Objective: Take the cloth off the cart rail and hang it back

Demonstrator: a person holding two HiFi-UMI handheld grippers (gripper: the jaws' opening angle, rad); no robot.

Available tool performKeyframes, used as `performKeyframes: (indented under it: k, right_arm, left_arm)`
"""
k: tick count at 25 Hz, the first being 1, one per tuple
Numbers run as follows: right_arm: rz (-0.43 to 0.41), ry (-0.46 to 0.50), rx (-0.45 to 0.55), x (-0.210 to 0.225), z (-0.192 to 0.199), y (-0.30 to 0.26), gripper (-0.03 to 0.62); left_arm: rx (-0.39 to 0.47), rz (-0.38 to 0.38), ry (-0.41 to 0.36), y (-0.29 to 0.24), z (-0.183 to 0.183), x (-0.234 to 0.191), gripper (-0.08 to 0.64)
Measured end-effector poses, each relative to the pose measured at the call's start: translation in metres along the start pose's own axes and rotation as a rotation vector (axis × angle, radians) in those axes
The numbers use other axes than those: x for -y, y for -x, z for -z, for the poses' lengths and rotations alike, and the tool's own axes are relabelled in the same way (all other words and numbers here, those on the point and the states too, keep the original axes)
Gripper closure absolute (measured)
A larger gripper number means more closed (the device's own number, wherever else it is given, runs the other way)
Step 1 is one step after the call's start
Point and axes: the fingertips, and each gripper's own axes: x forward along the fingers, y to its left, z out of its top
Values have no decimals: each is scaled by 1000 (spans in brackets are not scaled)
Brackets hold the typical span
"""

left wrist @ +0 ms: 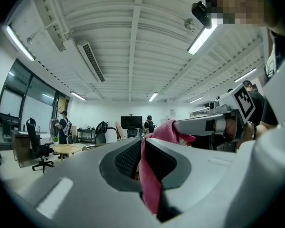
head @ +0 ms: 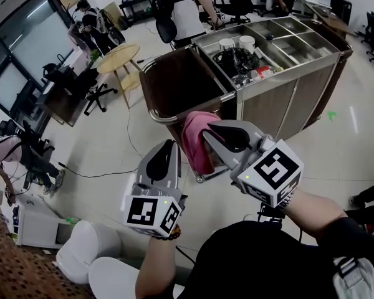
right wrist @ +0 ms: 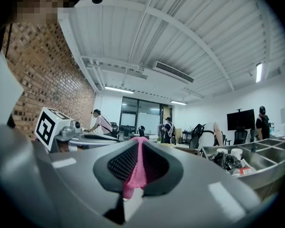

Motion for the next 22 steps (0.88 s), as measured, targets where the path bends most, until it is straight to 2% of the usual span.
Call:
performKeyframes:
  k: [22]
  right_arm:
    - [12, 3, -6, -2, -7, 3, 571]
  left_arm:
    - [10, 11, 2, 1, -7, 3, 528]
